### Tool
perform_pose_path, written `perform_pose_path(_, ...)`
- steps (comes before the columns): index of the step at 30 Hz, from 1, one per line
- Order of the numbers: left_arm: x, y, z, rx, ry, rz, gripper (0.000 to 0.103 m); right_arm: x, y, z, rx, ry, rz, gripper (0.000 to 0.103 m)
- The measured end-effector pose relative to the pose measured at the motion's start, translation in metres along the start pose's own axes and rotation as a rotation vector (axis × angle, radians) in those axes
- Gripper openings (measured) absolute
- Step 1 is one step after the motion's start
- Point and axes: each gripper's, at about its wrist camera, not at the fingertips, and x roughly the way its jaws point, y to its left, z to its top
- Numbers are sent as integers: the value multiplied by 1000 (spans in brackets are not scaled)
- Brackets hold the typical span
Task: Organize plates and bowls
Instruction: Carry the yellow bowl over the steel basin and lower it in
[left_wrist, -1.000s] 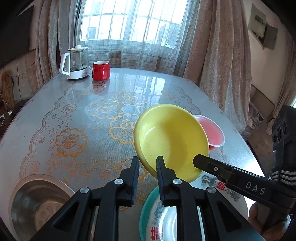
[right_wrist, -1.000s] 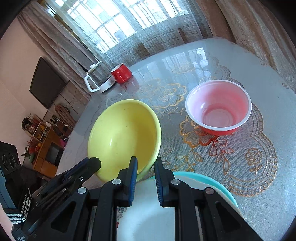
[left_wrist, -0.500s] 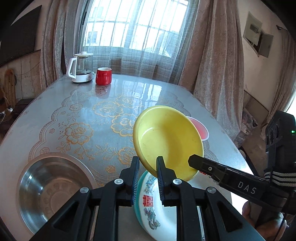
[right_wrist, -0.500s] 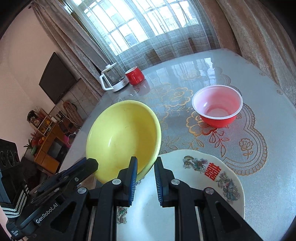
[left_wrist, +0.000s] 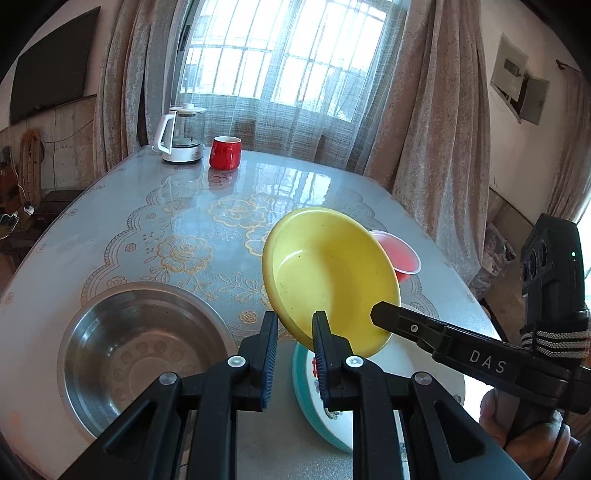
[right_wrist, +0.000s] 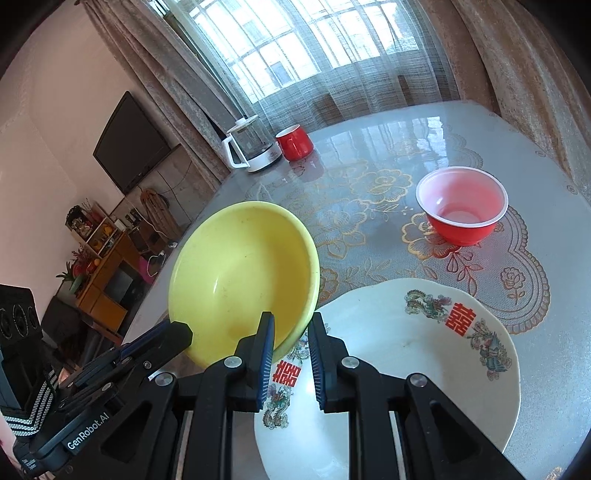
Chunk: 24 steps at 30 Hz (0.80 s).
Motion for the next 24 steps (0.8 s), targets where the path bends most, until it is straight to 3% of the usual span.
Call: perform_pose_path(24, -44, 97, -39, -191, -15, 125, 19, 66, 83, -22, -127, 154, 119, 18)
